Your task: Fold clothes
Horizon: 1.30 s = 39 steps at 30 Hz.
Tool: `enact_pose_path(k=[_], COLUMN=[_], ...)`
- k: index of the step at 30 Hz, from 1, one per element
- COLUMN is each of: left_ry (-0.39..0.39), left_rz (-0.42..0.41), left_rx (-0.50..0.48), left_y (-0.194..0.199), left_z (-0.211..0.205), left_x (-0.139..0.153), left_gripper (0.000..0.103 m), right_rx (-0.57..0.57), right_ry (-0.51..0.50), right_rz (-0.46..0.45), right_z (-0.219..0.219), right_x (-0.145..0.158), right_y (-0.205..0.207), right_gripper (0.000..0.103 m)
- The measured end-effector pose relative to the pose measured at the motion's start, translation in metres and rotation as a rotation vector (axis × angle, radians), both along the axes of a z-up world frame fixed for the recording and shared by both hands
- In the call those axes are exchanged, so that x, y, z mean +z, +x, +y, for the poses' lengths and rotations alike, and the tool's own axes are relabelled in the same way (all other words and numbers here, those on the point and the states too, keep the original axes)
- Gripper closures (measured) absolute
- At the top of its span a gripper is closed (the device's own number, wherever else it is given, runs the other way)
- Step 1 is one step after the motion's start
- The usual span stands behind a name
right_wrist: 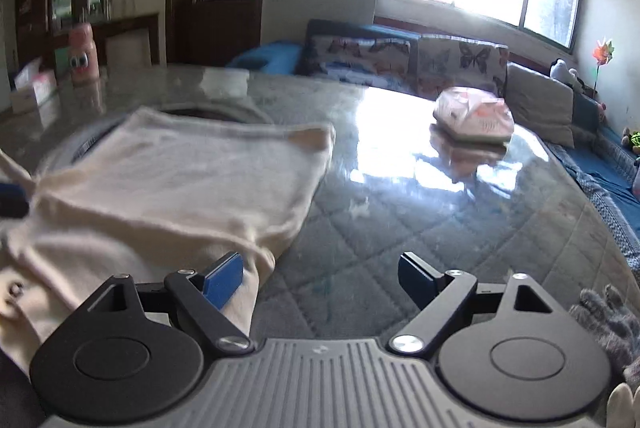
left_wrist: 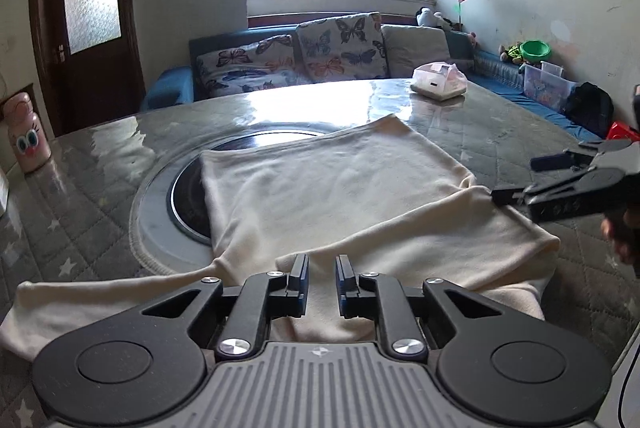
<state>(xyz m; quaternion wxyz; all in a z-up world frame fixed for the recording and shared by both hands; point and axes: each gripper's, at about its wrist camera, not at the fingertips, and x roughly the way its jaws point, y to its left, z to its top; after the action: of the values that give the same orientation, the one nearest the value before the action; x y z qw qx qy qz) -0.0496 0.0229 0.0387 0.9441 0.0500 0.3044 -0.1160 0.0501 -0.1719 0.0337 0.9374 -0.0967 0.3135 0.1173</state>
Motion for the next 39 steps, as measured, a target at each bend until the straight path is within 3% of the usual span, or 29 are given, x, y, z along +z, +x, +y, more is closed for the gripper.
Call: enact_pose_path(k=[6,12,20,29,35,39], left_ry=[-0.022,-0.032,-0.043,-0.045,-0.056,-0.047], left_rz=[0.052,0.061,0.026,0.020,0.008,-0.006], left_rx=[-0.009,-0.001,0.055,0.025,-0.026,-0.082], left_y=[0.010,0.006,-0.010,-0.017,-0.013,-0.014], left_z=[0.001,0.006,0.030,0.019,-0.002,-0.018], left_x=[-0.017,-0.020,-0.007,-0.010,-0.007,-0.005], left_gripper=[0.087,0.087,0.056,0.045,0.043,0.043], right_rx=[-0.020,-0.009,0.040,0.042,0.013,0.020], right_ry=[0.008,-0.029,-0.092,-0.196,-0.152,-0.144], right_rz=[-0.034,0.015,-0.049,-0.055,-0.119,-0.084], right_z=[-0.004,0.003,0.011,0.001,0.003,0.011], right_x=[0.012,-0.001,0.012,0.003,0.021,0.013], right_y=[0.000,0.009,-0.027,-0.074,-0.051,-0.013], right_gripper=[0.016,0.015,0.010,0.009,0.007,0.006])
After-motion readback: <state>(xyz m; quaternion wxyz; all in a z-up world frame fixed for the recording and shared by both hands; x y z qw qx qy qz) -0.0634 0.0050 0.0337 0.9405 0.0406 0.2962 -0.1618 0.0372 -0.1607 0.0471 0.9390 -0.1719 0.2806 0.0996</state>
